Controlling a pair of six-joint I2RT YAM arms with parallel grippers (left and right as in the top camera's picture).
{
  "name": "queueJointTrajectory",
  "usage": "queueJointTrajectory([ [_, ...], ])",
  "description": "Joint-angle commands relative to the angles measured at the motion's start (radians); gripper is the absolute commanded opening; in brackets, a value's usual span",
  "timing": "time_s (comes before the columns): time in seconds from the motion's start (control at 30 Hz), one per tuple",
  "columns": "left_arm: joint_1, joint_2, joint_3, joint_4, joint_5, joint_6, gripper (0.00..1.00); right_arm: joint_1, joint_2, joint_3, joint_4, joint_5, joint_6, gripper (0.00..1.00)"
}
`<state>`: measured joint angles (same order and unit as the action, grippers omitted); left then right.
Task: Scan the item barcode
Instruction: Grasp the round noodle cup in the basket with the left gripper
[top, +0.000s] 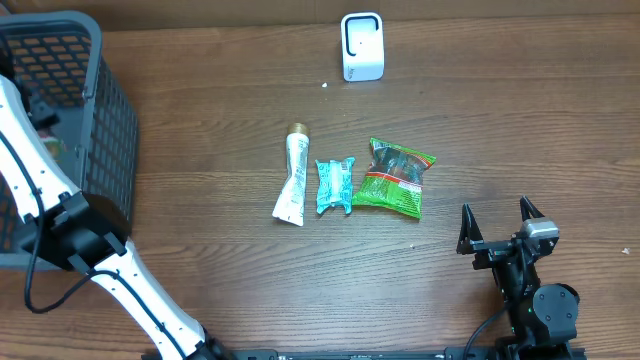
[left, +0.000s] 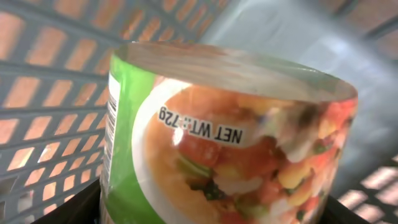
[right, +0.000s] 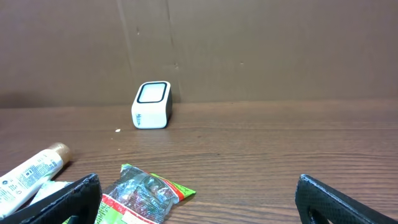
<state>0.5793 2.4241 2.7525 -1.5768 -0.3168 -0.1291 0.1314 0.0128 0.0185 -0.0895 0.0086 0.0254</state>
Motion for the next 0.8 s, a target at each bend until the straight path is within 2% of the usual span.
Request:
queueJointTrajectory([
  [0.0, -0.006, -0.050, 0.111, -0.012, 0.139, -0.036, 0.64, 0.002, -0.010, -0.010, 0.008, 0.013, -0.004, 1.00],
  [0.17, -0.006, -0.131, 0.143, -0.010, 0.264, -0.036, 0.64, 0.002, -0.010, -0.010, 0.008, 0.013, -0.004, 1.00],
  [0.53, -0.007, -0.365, 0.143, -0.033, 0.370, -0.036, 0.66, 0.002, -0.010, -0.010, 0.008, 0.013, -0.004, 1.00],
  [0.77, -0.038, -0.500, 0.143, -0.089, 0.496, -0.026, 0.68, 0.002, -0.010, -0.010, 0.008, 0.013, -0.004, 1.00],
])
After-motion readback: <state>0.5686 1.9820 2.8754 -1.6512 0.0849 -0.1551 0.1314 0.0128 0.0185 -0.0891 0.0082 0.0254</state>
